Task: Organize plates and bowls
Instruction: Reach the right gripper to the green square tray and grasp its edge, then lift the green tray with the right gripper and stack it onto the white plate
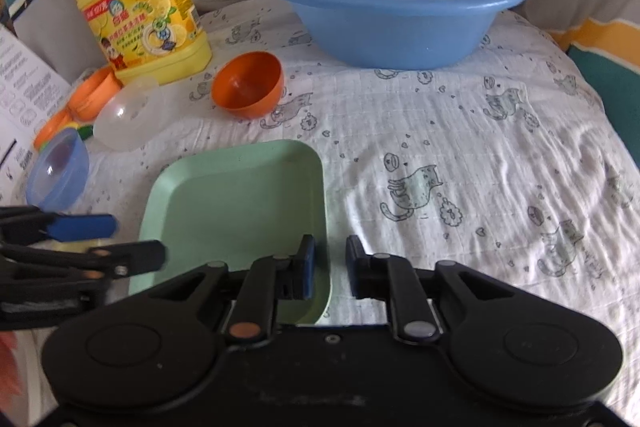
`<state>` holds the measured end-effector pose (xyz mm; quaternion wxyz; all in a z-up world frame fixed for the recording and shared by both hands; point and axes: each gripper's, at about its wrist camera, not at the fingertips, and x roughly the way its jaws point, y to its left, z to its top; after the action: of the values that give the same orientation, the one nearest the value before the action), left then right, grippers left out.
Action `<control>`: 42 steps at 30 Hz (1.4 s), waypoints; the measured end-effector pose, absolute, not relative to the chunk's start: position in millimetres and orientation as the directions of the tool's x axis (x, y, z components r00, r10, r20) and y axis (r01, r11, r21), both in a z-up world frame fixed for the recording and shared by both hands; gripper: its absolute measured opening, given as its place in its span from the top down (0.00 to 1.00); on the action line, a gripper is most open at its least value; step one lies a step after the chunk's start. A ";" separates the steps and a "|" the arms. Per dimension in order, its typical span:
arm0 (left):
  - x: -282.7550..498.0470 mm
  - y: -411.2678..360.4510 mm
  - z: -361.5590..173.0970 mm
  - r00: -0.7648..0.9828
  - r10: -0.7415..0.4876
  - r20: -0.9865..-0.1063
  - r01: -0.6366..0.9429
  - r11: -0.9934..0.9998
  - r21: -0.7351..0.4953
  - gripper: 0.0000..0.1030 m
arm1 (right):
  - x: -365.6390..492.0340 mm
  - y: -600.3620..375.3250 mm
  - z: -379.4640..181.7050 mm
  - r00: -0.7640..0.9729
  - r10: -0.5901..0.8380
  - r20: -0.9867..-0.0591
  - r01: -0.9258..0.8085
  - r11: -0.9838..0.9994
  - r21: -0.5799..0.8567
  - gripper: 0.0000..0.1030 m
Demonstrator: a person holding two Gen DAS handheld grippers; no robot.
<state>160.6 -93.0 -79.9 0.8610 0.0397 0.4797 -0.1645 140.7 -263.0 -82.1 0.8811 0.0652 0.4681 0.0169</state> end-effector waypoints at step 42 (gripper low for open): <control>121.7 -83.8 -42.7 0.521 -0.243 -0.818 0.311 0.947 -0.083 0.66 | 101.8 -217.0 -33.4 0.625 0.060 -0.779 -0.010 0.998 0.070 0.66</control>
<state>121.7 -83.8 -42.7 0.8712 0.0367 0.4630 -0.1588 101.8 -217.0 -33.4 0.9008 0.0292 0.4328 0.0195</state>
